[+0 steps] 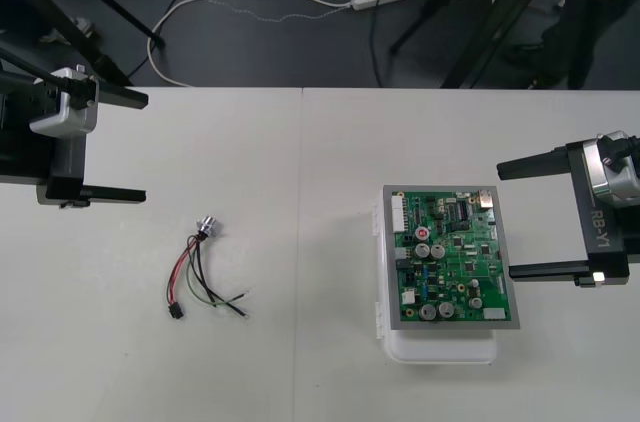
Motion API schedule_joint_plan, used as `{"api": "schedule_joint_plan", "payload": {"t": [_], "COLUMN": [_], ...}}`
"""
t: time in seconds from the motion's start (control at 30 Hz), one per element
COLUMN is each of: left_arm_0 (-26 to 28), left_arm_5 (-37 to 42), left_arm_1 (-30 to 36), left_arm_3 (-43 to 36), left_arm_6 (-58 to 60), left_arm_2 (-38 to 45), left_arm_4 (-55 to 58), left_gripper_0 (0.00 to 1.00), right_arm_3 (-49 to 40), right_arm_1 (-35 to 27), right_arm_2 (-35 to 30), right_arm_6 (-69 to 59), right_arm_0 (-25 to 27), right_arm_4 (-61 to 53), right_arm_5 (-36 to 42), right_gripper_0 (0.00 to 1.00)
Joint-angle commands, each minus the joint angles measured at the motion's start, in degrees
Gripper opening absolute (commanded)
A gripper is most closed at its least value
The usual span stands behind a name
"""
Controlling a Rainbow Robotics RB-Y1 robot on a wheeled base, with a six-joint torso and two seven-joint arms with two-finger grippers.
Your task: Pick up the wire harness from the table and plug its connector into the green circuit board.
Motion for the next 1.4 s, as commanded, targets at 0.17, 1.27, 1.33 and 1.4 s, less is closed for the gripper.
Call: {"api": "schedule_joint_plan", "payload": {"t": [0.17, 1.27, 1.33, 1.4], "left_arm_0": [-1.5, -1.5, -1.5, -1.5], "left_arm_5": [-1.5, -1.5, -1.5, -1.5], "left_arm_1": [2.3, 2.3, 2.3, 2.3], "left_arm_3": [-0.3, -0.3, -0.3, -0.3], "left_arm_6": [0.4, 0.4, 0.4, 0.4], "left_arm_2": [-0.6, -0.6, -0.6, -0.6], "left_arm_4": [0.3, 0.3, 0.3, 0.3], "left_gripper_0": [1.0, 1.0, 1.0, 1.0], "right_arm_3": [-1.2, -1.2, -1.2, -1.2], "right_arm_1": [-1.5, -1.5, -1.5, -1.5], "right_arm_2": [-1.5, -1.5, -1.5, -1.5], "right_arm_6": [-2.1, -2.1, -2.1, -2.1], "right_arm_0": [-1.1, -1.1, -1.1, -1.1], "right_arm_4": [0.1, 0.1, 0.1, 0.1], "right_arm_5": [-0.3, -0.3, -0.3, -0.3], "right_gripper_0": [1.0, 1.0, 1.0, 1.0]}}
